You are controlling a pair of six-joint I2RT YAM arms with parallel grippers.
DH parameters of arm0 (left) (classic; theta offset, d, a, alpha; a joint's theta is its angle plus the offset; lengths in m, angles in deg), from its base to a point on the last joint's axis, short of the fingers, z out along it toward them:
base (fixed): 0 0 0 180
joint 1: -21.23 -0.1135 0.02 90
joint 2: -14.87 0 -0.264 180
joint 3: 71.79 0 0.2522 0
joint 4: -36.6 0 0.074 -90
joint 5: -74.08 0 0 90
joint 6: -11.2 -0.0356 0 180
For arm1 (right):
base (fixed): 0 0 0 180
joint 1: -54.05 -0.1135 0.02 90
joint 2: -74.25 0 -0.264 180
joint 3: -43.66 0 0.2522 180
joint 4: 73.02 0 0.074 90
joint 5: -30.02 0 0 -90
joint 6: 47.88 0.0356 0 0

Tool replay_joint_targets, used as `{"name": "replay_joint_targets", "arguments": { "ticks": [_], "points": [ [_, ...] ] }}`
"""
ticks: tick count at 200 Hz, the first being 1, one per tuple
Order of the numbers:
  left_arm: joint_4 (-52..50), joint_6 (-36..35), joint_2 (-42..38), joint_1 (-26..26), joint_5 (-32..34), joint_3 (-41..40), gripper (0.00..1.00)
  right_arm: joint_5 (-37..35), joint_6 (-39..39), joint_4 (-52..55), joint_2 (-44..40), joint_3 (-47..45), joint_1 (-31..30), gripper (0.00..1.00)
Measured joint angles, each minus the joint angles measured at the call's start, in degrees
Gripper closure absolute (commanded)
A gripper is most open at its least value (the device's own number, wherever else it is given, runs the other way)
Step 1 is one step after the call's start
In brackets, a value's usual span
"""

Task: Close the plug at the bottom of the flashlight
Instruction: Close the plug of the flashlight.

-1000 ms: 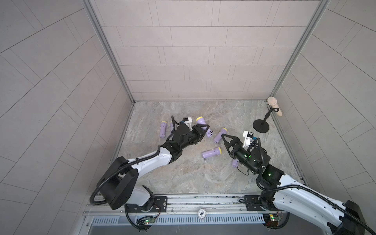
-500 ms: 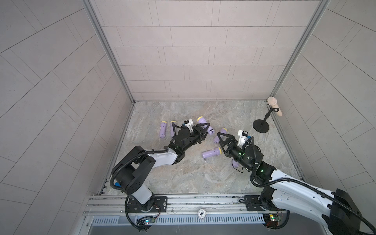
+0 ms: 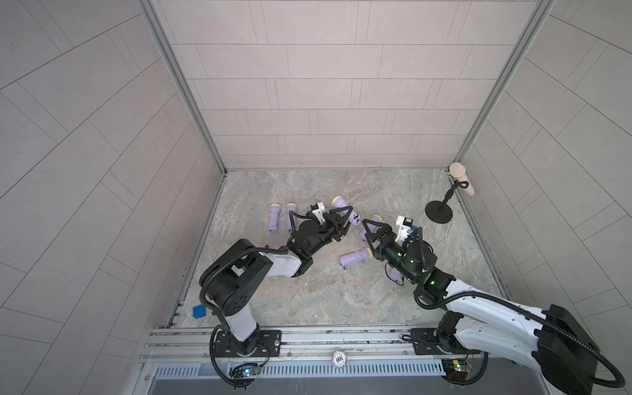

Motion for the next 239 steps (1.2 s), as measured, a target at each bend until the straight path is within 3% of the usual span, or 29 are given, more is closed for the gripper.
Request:
{"name": "replay_joint_targets", "arguments": {
  "ticks": [239],
  "points": [
    [2.05,1.42,1.09,0.0,-0.15,-0.37,1.0,5.81,-0.33,-6.82,8.52,1.73,2.34,0.28]
  ]
}}
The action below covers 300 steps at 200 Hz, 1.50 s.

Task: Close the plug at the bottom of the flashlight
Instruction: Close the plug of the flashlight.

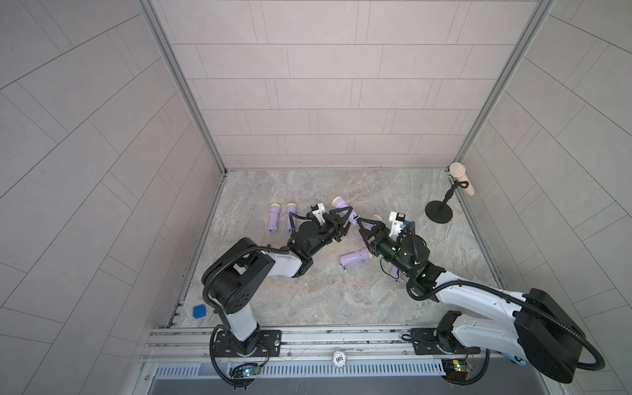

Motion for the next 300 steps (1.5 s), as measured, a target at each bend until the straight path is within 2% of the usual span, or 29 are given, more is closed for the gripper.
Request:
{"name": "replay_joint_targets", "arguments": {
  "ticks": [300],
  "points": [
    [0.42,0.02,0.11,0.28,-0.07,0.0,1.0,0.81,0.09,-6.4,4.55,0.0,0.74,0.5]
  ]
}}
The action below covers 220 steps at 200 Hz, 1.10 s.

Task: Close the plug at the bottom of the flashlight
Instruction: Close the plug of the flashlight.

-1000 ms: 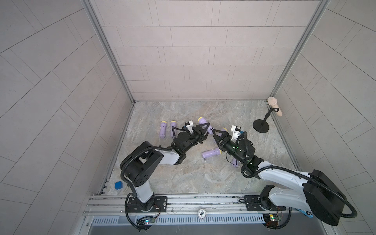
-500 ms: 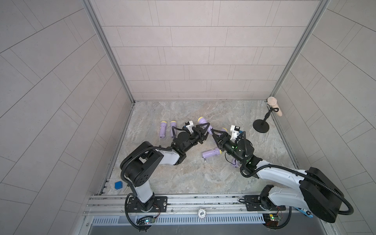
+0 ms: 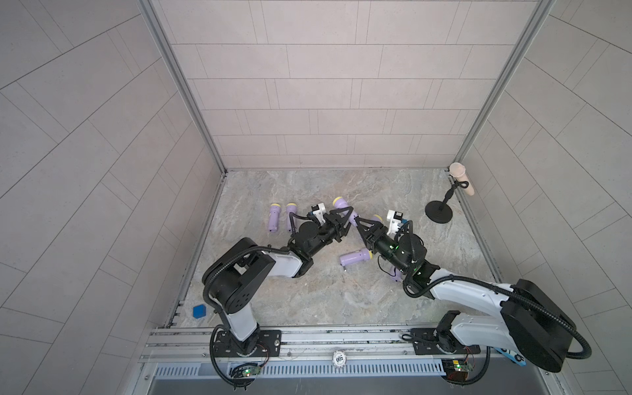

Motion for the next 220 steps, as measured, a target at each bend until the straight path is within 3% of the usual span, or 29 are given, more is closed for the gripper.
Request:
{"name": "replay_joint_targets", "arguments": {
  "ticks": [220],
  "points": [
    [1.03,1.2,0.02,0.13,0.59,0.0,1.0,0.13,0.02,-1.07,0.72,0.0,0.13,0.62]
  ]
}}
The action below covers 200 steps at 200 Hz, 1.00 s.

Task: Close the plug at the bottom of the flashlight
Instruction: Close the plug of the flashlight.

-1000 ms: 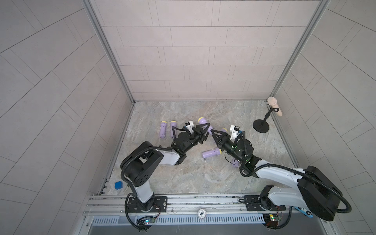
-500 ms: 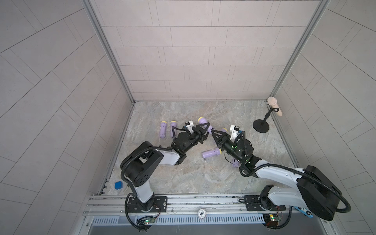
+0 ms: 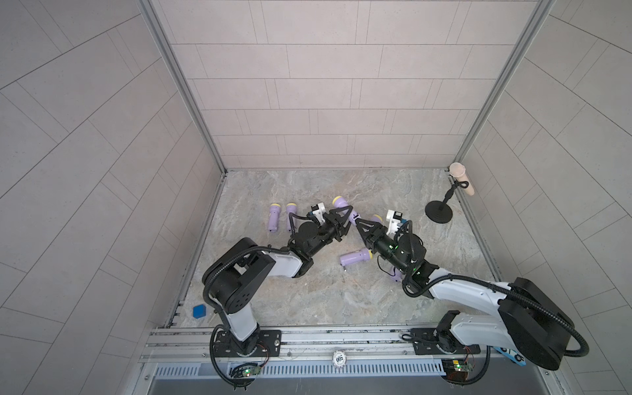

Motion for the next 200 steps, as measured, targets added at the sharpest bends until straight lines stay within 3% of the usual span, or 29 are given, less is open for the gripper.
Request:
{"name": "replay_joint_targets", "arguments": {
  "ticks": [200],
  "points": [
    [0.52,0.13,0.0,0.76,2.54,0.02,1.0,0.26,-0.02,0.79,-0.31,0.0,0.24,0.74]
  ]
}}
